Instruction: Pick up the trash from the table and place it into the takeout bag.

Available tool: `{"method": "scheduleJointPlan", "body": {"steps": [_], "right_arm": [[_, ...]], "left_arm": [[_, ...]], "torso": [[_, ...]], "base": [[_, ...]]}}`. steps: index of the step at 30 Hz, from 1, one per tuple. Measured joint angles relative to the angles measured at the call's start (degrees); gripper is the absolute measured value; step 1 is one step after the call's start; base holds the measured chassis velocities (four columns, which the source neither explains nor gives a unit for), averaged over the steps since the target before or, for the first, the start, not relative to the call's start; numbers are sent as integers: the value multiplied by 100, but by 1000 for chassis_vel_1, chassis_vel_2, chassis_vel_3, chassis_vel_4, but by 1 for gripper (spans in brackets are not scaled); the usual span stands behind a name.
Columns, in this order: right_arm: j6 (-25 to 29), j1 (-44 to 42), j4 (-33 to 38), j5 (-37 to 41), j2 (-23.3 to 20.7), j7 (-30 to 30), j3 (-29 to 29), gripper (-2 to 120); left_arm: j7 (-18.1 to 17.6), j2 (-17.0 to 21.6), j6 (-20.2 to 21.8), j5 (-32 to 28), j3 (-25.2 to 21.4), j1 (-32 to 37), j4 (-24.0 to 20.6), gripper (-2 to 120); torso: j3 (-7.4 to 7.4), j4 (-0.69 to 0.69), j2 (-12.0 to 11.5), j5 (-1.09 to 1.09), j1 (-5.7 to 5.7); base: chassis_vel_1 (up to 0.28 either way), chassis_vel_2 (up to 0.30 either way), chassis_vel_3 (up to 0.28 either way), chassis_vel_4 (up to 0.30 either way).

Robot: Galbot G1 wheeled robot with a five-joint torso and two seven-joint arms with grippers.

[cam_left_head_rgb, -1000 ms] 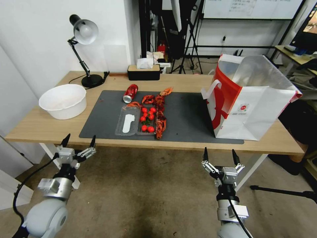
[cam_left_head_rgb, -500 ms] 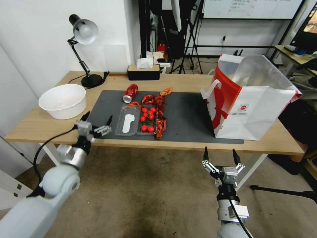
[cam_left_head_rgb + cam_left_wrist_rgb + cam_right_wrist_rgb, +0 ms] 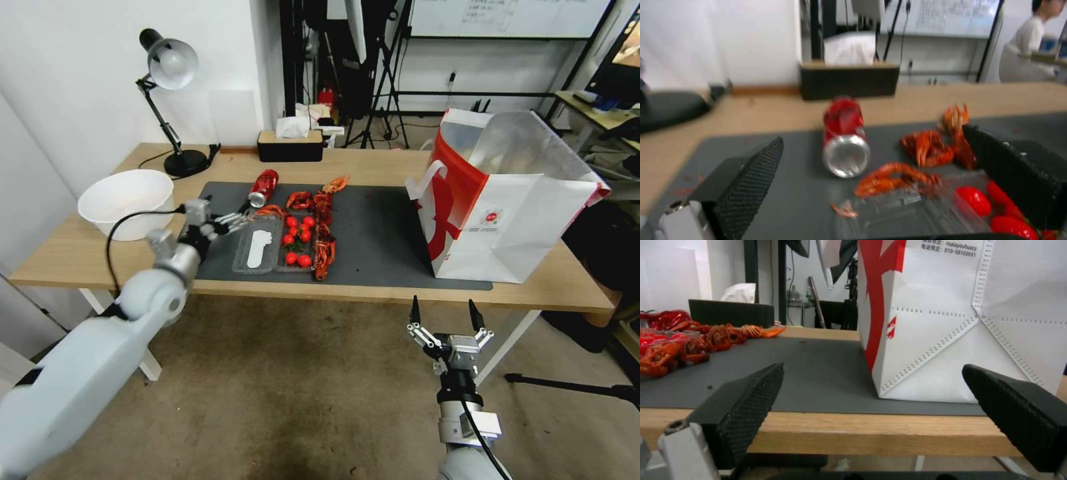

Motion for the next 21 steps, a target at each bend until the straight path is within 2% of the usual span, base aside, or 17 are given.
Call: {"method": "scheduleJointPlan", "body": {"steps": [2, 3, 6, 12, 18, 20, 21], "right_arm": [[-4, 1, -3, 0, 1, 0, 8, 100], [-4, 1, -3, 0, 1, 0, 8, 100], [-7, 4, -5, 0, 5, 1, 14, 100], [-8, 2, -5, 0, 8, 3, 23, 100], [-9, 2, -5, 0, 8, 4, 27, 100], [-10, 5, -13, 0, 9, 5, 30, 100], [-10, 5, -13, 0, 9, 5, 30, 100]], "left_arm": [[-100, -120, 182, -188, 524, -539, 399, 100], [-100, -120, 182, -188, 524, -539, 399, 100], [-112, -299, 223, -203, 898, -1047, 866, 100], [-71, -431, 226, -201, 1082, -1344, 1199, 100], [-37, -521, 226, -198, 1192, -1531, 1449, 100], [15, -613, 254, -186, 1300, -1699, 1763, 100], [15, -613, 254, -186, 1300, -1699, 1763, 100]], "torso": [[1, 0, 0, -3, 0], [1, 0, 0, -3, 0], [0, 0, 0, 0, 0], [0, -3, 0, -1, 0], [0, -1, 0, 1, 1], [0, 0, 0, -1, 1], [0, 0, 0, -1, 1]], "base": [[0, 0, 0, 0], [0, 0, 0, 0], [0, 0, 0, 0], [0, 0, 0, 0], [0, 0, 0, 0], [0, 0, 0, 0], [0, 0, 0, 0]]}}
